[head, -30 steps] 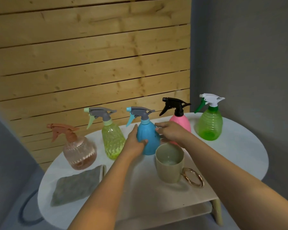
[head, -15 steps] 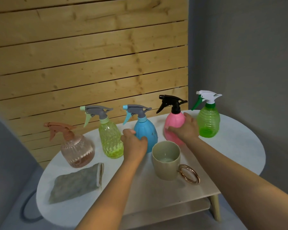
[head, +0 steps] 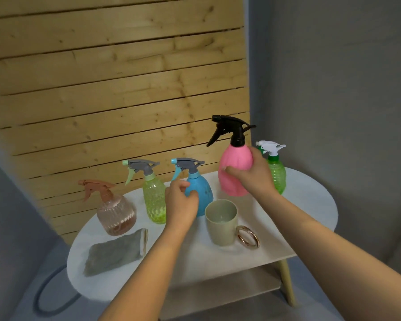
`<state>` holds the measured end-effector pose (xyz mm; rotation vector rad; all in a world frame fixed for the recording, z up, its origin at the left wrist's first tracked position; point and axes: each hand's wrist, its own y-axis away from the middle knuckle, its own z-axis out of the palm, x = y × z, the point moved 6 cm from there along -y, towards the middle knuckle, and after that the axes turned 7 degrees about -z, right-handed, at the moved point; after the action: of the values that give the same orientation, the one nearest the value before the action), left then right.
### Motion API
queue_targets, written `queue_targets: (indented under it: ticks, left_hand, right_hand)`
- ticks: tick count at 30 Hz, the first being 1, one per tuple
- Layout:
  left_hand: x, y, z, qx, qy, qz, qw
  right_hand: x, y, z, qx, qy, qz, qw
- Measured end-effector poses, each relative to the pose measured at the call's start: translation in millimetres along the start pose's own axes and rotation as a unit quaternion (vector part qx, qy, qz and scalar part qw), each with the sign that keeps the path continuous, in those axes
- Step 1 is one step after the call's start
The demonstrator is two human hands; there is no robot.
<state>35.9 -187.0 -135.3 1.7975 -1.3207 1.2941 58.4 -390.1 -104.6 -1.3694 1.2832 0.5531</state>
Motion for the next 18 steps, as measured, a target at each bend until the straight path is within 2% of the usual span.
queue_targets:
  ticks: [4,7,10,12,15,18]
  left_hand:
    - [30.5,41.4,-33.0,-0.021,0.098,0.054,0.993]
    - [34.9,74.4,-58.8,-0.088,0.196,0.063,0.975]
    - [21.6,105.9,-81.4,-0.172,0.255,0.084,0.948]
    - [3.8,121.5,-96.3,-0.190,0.261,0.074,0.944]
    - [-25.4,144.7,-111.4,-0.195,0.219,0.041,0.955]
    - [-41.2,163.4,-114.5,-0.214,0.152,0.048,0.964]
  right_hand:
    - [-49.6,48.5,-5.7,-0.086,-0.044,-0.009,0.995]
    - [-68.4,102.6,-3.6,-0.186,-0.111,0.035,0.976]
    - [-70.1,147.7,3.0,-0.298,-0.124,0.059,0.945]
    - [-61.4,174.1,8.3,-0.389,-0.145,0.084,0.906]
    - [-43.0,216.0,16.6,-0.519,-0.217,0.157,0.811]
    - [-31.7,247.3,27.2,-0.614,-0.228,0.196,0.730]
